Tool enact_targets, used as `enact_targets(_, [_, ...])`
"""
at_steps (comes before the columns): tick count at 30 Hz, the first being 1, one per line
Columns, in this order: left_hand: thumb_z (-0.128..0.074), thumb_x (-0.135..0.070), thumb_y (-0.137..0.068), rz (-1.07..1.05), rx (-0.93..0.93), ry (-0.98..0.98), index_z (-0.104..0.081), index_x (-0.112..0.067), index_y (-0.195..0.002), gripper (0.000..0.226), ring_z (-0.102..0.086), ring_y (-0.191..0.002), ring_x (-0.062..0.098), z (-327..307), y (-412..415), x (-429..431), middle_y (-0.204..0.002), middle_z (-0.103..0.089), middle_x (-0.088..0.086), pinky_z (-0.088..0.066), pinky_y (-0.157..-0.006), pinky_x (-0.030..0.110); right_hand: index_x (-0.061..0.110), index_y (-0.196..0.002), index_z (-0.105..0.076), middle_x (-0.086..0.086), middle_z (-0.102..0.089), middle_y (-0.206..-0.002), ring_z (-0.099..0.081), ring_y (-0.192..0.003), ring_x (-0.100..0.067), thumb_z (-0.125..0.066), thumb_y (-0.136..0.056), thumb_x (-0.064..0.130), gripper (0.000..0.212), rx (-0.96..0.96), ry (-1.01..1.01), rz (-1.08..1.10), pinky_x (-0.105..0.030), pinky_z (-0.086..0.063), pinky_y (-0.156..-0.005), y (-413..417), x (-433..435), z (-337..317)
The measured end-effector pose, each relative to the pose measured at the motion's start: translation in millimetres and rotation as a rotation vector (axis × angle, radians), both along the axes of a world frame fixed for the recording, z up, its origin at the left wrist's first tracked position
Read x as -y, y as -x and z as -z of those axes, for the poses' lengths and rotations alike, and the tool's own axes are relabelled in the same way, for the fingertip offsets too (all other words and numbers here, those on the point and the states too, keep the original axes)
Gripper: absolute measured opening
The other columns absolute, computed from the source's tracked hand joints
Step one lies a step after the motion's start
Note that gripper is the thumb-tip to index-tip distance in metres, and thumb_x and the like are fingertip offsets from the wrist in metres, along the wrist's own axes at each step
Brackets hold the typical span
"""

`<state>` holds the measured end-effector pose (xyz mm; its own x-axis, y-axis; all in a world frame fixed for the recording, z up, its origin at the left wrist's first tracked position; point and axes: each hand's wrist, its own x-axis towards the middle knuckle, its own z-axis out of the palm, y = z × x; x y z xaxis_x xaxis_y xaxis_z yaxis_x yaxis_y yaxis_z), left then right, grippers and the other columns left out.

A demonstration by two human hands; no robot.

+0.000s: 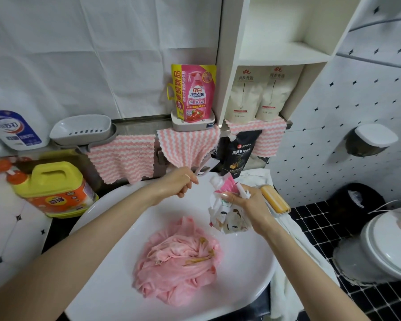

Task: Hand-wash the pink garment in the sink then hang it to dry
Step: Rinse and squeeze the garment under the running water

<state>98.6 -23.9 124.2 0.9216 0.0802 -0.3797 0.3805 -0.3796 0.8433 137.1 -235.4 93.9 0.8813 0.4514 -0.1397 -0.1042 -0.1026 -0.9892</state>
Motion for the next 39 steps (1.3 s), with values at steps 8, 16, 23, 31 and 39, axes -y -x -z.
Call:
enact_targets(8, [-0.074, -0.035, -0.079, 0.124, 0.277, -0.144, -0.065, -0.015, -0.093, 0.026, -0.058, -0.092, 0.012, -3, -6, 43, -0.095, -0.061, -0.006, -0.041, -0.077, 0.020, -0.007, -0.102, -0.054, 0.002, -0.063, -0.080, -0.060, -0.074, -0.005, -0.075, -0.075, -0.001, 0.035, 0.016, -0.036, -0.112, -0.014, -0.049, -0.069, -10, -1, 14])
enact_targets(16, [-0.072, -0.033, -0.081, 0.175, 0.391, -0.382, -0.063, -0.015, -0.073, 0.021, -0.061, -0.073, 0.012, -41, -13, 52, -0.071, -0.060, -0.003, -0.049, -0.072, 0.017, 0.009, -0.123, -0.056, -0.012, -0.065, -0.122, -0.061, -0.113, -0.026, -0.078, -0.064, 0.034, 0.068, -0.183, -0.155, -0.058, -0.048, -0.044, -0.102, -27, 32, 52])
enact_targets(23, [-0.070, -0.039, -0.081, 0.168, 0.466, -0.385, -0.063, -0.018, -0.070, 0.025, -0.061, -0.086, 0.017, -68, -22, 46, -0.087, -0.068, 0.004, -0.045, -0.089, 0.030, 0.018, -0.143, -0.037, -0.009, -0.056, -0.135, -0.056, -0.121, -0.026, -0.094, -0.041, 0.042, 0.119, -0.728, -0.338, 0.017, -0.046, -0.046, -0.097, 26, 33, 135])
enact_targets(31, [-0.067, -0.022, -0.085, 0.033, 0.524, -0.176, -0.058, -0.021, -0.066, 0.021, -0.056, -0.069, -0.009, -69, -12, 2, -0.081, -0.063, -0.004, -0.038, -0.068, 0.001, -0.002, -0.141, -0.038, -0.025, -0.048, -0.136, -0.052, -0.118, -0.040, -0.092, -0.057, 0.029, 0.105, -0.669, -0.754, -0.112, -0.054, -0.046, -0.097, 2, -33, 84])
enact_targets(39, [-0.074, -0.054, -0.067, -0.085, 0.162, 0.276, -0.061, -0.020, -0.111, 0.057, -0.050, -0.068, 0.003, -16, 18, -53, -0.081, -0.061, -0.015, -0.041, -0.061, 0.015, -0.003, -0.127, -0.049, -0.023, -0.060, -0.125, -0.060, -0.111, -0.038, -0.095, -0.046, 0.032, 0.100, -0.401, -0.382, -0.166, -0.045, -0.052, -0.089, -45, 13, 67])
